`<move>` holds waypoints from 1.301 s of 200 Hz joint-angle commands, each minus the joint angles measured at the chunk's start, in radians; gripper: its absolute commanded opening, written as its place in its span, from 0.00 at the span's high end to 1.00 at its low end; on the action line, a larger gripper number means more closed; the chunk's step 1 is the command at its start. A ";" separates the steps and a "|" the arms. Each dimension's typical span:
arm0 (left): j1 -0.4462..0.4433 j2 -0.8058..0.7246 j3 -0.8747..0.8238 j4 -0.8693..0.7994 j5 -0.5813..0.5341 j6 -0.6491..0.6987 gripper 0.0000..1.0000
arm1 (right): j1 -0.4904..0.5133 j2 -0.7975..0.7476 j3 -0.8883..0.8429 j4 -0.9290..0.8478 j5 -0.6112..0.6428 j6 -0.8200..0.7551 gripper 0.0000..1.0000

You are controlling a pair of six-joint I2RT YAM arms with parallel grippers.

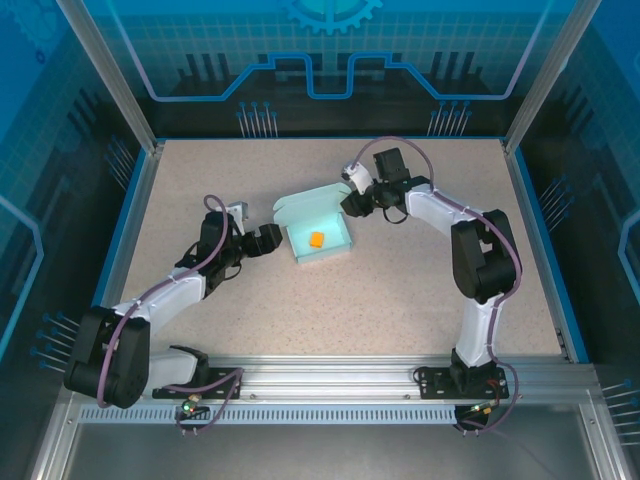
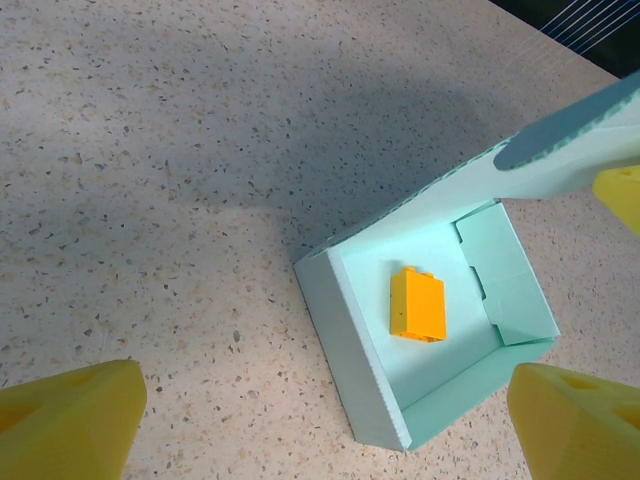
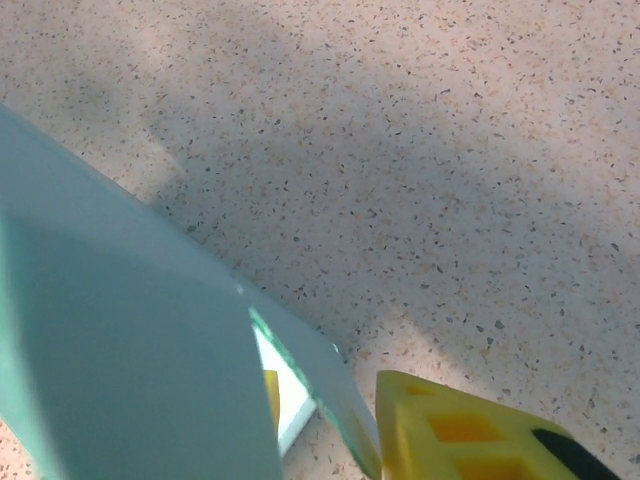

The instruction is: Fold the paper box

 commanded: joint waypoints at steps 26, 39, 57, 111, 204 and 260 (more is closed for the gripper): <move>0.005 -0.011 -0.006 -0.011 -0.001 0.027 0.05 | 0.002 0.001 0.013 -0.034 -0.030 -0.032 0.77; 0.005 -0.010 -0.008 -0.011 -0.002 0.026 0.05 | 0.003 -0.007 0.004 -0.037 -0.029 -0.036 0.79; 0.005 -0.010 -0.009 -0.010 -0.002 0.026 0.05 | 0.003 -0.020 -0.009 -0.042 -0.025 -0.044 0.81; 0.005 -0.009 -0.009 -0.006 -0.003 0.025 0.05 | 0.004 -0.086 -0.078 -0.060 0.011 -0.073 0.86; 0.005 0.008 0.004 0.031 0.036 0.065 0.06 | -0.015 -0.227 -0.212 -0.113 0.049 -0.114 0.92; -0.029 0.119 0.048 0.180 0.116 0.201 0.14 | -0.056 -0.254 -0.213 -0.212 0.049 -0.170 0.92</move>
